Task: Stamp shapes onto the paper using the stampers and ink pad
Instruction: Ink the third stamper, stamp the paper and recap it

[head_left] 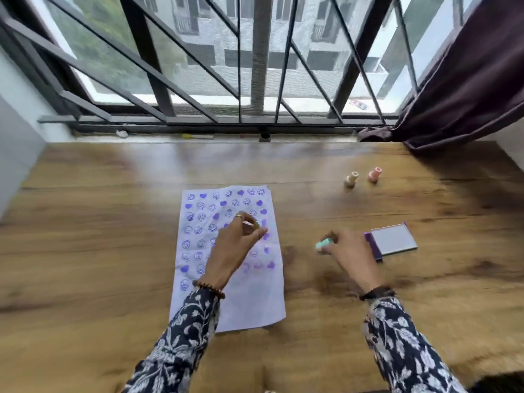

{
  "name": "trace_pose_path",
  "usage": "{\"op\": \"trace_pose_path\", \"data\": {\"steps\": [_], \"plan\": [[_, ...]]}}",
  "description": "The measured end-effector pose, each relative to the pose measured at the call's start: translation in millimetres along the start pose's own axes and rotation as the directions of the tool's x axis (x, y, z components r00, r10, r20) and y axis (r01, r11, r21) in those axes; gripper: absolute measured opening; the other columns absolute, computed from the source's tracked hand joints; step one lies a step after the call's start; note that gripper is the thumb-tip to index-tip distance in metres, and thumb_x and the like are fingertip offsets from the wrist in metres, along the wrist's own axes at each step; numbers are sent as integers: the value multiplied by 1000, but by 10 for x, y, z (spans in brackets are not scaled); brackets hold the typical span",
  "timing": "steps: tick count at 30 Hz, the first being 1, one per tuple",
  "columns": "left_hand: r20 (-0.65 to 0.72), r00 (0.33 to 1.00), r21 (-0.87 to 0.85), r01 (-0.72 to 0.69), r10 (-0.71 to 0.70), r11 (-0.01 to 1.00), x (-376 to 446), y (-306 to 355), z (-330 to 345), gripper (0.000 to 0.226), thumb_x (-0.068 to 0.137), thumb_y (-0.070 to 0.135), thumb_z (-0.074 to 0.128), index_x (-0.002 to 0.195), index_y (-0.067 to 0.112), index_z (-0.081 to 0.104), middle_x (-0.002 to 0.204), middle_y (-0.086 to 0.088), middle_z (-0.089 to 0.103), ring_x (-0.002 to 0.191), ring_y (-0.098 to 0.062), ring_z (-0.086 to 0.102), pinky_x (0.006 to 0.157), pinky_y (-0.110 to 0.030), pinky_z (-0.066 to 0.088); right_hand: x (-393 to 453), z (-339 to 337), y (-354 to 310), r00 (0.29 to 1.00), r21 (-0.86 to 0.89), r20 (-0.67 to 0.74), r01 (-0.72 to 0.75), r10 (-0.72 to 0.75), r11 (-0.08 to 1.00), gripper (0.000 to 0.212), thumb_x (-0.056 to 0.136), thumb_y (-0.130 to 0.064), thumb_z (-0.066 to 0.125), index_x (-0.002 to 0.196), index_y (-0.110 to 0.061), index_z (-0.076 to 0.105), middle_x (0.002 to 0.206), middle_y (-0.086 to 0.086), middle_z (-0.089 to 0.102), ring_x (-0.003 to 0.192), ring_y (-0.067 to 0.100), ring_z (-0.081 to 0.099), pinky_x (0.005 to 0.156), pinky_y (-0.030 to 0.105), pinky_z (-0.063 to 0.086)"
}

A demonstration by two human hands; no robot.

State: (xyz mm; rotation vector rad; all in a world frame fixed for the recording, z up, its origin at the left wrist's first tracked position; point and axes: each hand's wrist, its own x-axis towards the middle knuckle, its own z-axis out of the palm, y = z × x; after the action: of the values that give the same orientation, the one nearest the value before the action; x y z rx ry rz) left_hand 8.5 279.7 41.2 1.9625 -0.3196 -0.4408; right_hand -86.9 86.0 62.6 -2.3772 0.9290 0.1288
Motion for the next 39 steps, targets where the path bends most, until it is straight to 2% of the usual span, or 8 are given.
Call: {"op": "trace_pose_path", "data": {"steps": [7,11,16,20,24,33,36,39], "plan": [[-3,996,73,-85,86,994,-148,-574,-895,18,79,26,69,89,23,55,84,15,66,80,0,63,59,-6,44,-929,1014,-741,948,312,-209,296,-238,903,16,80,-9,68,96,-10,64,92,2,61,84,9,56,71,5,40],[115,989,63,-103,95,993,-214,-862,-1008,21,79,19,70,94,15,56,92,-1,69,87,-2,64,73,-26,53,-1132,1355,-889,920,146,-257,339,-295,929,15,82,-9,67,96,-9,62,93,8,63,85,19,62,67,34,55],[135,986,-9,-100,101,995,-253,-1024,-1035,21,79,23,70,95,25,56,100,-2,72,91,-1,67,82,-20,53,-1254,1525,-887,913,-124,-219,323,-344,938,21,74,-11,75,91,-12,64,86,3,65,77,17,67,47,25,56],[112,987,-46,-113,118,993,-258,-1055,-1012,23,80,20,68,100,19,56,101,0,71,90,3,65,77,-5,47,-1236,1550,-917,907,-166,-215,332,-362,929,22,70,-8,78,86,-13,64,81,1,65,71,16,65,49,23,53],[115,985,-65,-119,126,991,-252,-1065,-1011,24,81,19,68,101,15,55,102,1,70,88,6,64,74,-2,44,-1116,1458,-959,928,-217,-121,321,-351,922,20,69,-6,77,82,-14,63,77,1,65,66,16,65,54,20,44],[114,983,-93,-132,143,987,-250,-1071,-1019,25,79,19,69,100,14,56,101,-1,70,86,6,64,72,0,43,-735,1208,-1134,916,-256,234,382,-326,888,21,81,-1,50,98,-4,62,102,15,62,98,32,56,79,35,39],[133,985,-108,-95,109,990,-249,-1029,-1050,23,79,21,69,98,16,56,101,-2,71,81,10,63,70,-2,45,-748,1150,-1112,929,-161,214,338,-301,927,18,79,-4,56,93,-3,67,96,13,66,93,27,58,73,28,40],[113,990,-93,-77,88,993,-267,-971,-1079,21,78,26,69,96,23,58,100,5,70,78,8,62,68,-4,45,-798,1036,-1011,983,235,120,105,-136,966,13,72,-9,72,85,-5,71,79,4,67,76,15,57,66,18,42]]}}
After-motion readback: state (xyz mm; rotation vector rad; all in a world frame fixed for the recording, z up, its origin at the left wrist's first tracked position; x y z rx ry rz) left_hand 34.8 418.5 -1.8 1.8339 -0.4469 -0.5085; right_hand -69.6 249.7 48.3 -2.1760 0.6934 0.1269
